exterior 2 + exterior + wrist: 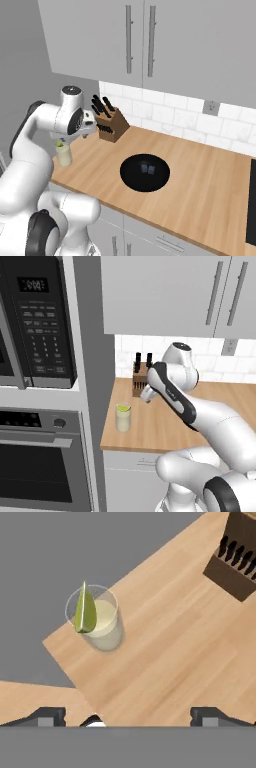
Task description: Grab a lemon wedge from the fridge and one ice cube from the ice bowl, and put them in the glass of lemonade.
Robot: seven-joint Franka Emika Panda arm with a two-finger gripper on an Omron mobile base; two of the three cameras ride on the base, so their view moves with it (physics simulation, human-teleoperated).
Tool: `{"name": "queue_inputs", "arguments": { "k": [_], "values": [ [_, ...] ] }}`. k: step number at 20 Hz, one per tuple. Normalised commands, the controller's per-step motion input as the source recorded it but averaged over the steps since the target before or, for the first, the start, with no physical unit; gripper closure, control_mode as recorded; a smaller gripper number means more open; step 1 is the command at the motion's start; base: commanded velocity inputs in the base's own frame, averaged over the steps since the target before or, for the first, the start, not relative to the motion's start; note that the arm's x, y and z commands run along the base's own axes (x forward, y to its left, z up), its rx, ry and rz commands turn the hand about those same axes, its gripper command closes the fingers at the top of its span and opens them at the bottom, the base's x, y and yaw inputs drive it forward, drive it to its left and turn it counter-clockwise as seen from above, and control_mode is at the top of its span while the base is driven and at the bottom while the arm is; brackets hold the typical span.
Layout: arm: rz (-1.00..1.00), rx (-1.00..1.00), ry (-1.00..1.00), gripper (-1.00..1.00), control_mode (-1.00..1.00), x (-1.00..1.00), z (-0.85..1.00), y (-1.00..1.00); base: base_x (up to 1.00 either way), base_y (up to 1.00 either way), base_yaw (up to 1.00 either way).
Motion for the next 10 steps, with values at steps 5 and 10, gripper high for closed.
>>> {"name": "queue_inputs", "arguments": {
  "k": [5,10],
  "values": [
    [-0.28,-0.08,0.15,-1.00,-1.00,-0.13,-0.32,-0.83,0.00,0.00,0.00],
    [-0.33,0.19,0.14,-1.00,-1.00,0.08,-0.24,-1.00,0.00,0.00,0.00]
  ]
}}
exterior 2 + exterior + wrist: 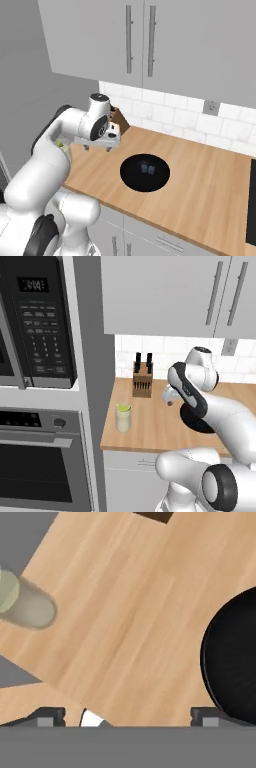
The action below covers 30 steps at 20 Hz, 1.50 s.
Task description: Grab a lemon wedge from the fridge and one ice cube from the ice bowl, and put them in the glass of lemonade.
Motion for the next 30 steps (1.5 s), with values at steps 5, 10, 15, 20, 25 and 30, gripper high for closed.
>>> {"name": "queue_inputs", "arguments": {
  "k": [5,10,15,20,25,30],
  "values": [
    [-0.41,0.20,0.17,-1.00,-1.00,0.06,-0.15,-1.00,0.00,0.00,0.00],
    [-0.30,-0.01,0.12,-1.00,-1.00,0.00,-0.13,-0.46,0.00,0.00,0.00],
    [-0.20,-0.18,0.05,-1.00,-1.00,0.00,-0.37,0.00,0.00,0.00,0.00],
    [-0.12,-0.01,0.00,-1.00,-1.00,0.04,-0.50,-0.09,0.00,0.00,0.00],
    [-0.06,-0.04,0.00,-1.00,-1.00,0.14,0.00,-0.27,0.00,0.00,0.00],
    [-0.01,0.00,0.00,-1.00,-1.00,0.28,-0.15,-0.25,0.00,0.00,0.00]
  ]
}}
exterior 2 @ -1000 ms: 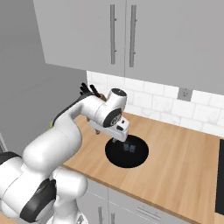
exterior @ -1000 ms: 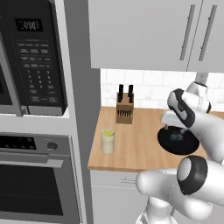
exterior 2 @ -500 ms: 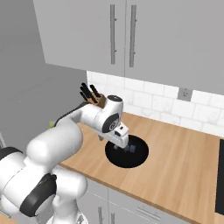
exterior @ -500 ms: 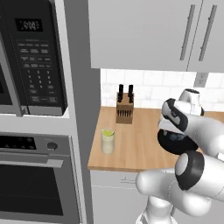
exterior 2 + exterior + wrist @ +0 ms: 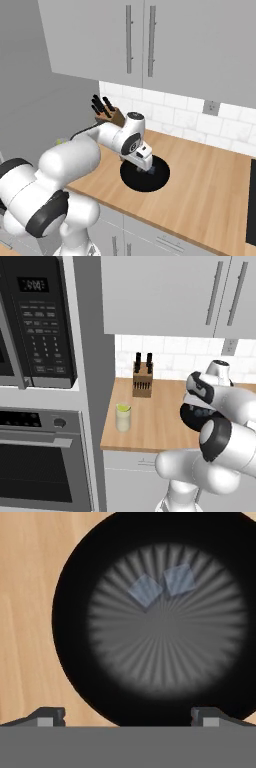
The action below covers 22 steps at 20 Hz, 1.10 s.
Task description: Grab a lemon wedge from the fridge and one ice cube from the ice bowl, and put them in the glass of lemonade.
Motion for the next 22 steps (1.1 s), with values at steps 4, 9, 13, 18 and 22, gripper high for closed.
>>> {"name": "queue_inputs", "arguments": {
  "k": [4,9,13,18,22],
  "values": [
    [0.00,0.00,0.00,-1.00,-1.00,0.23,-0.11,-0.09,0.00,0.00,0.00],
    [0.00,0.00,0.00,-1.00,-1.00,0.19,-0.07,-0.02,0.00,0.00,0.00],
    [0.00,0.00,0.00,-1.00,-1.00,0.22,0.00,-0.03,0.00,0.00,0.00],
    [0.01,0.00,0.00,-1.00,-1.00,0.21,0.00,-0.19,0.00,0.00,0.00],
    [0.02,0.00,0.00,-1.00,-1.00,0.22,0.04,-0.36,0.00,0.00,0.00]
  ]
}}
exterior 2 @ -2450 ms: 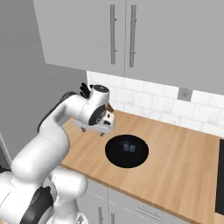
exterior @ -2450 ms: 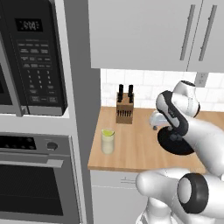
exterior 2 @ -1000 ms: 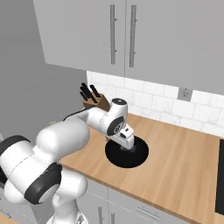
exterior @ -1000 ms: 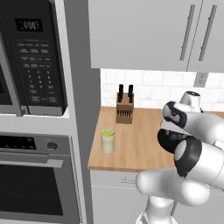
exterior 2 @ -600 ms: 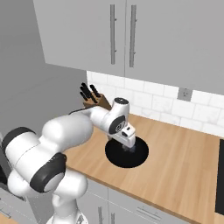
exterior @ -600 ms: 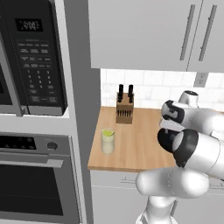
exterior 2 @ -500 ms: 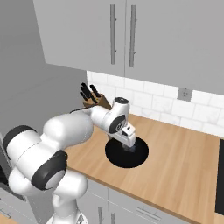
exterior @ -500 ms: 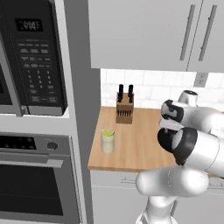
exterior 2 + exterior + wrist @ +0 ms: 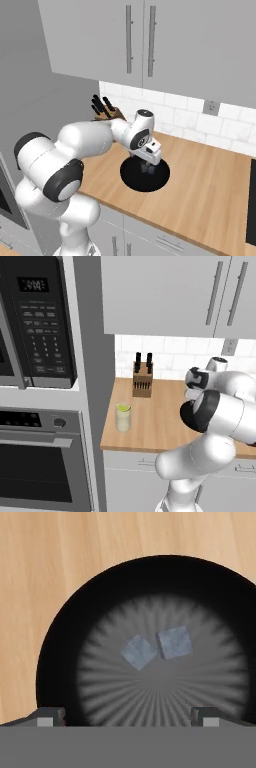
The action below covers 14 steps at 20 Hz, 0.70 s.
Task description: Grab a lemon wedge from the fridge and one ice cube from the ice bowl, and put them in the glass of lemonade.
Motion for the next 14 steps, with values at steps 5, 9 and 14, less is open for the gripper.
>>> {"name": "queue_inputs", "arguments": {
  "k": [5,9,14],
  "values": [
    [0.01,0.00,0.01,-1.00,-1.00,0.11,-0.12,-0.23,0.00,0.00,0.00],
    [0.00,0.00,0.02,-1.00,-1.00,0.08,-0.43,0.00,0.00,0.00,0.00],
    [0.00,-0.01,0.00,-1.00,-1.00,0.08,-0.16,0.00,0.00,0.00,0.00]
  ]
}}
